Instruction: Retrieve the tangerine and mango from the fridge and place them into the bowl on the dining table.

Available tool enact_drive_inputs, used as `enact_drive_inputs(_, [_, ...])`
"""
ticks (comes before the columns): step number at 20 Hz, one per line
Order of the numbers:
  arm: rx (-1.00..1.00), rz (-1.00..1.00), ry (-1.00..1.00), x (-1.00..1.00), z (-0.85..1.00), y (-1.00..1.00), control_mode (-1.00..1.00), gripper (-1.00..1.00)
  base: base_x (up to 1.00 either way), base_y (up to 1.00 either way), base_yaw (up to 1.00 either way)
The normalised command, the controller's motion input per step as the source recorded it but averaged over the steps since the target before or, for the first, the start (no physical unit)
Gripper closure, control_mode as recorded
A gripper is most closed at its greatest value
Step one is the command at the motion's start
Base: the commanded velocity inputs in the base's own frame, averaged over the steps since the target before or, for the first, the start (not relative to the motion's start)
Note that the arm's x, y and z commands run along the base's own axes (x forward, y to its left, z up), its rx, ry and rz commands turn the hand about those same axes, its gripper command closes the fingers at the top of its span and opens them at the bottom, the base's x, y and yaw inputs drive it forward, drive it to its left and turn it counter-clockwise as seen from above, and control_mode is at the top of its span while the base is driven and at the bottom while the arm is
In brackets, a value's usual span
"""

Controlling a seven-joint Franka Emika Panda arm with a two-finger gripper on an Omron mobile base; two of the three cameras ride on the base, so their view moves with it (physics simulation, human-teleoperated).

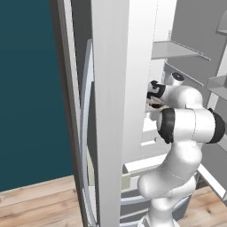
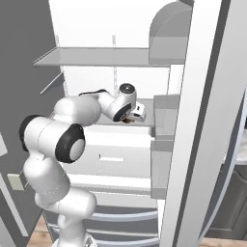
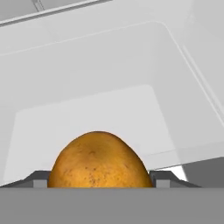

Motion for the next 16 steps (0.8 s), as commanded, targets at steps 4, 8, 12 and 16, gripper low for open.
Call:
enact_drive_inputs(4, [0.0,0.0,-0.04,-1.0,0.4,0.0,-1.0,1.0,0.0,0.0,0.0])
enact_drive_inputs(8, [0.0,0.0,-0.05,-1.0,0.96,0.0,-1.0,1.0,0.0,0.0,0.0])
enact_drive_inputs(12, [-0.01,0.01,-0.08,-1.0,1.0,-0.01,-1.0,1.0,0.0,0.0,0.0])
enact_drive_inputs(16, [-0.02,0.0,-0.04,-1.0,0.97,0.01,-1.0,1.0,0.0,0.0,0.0])
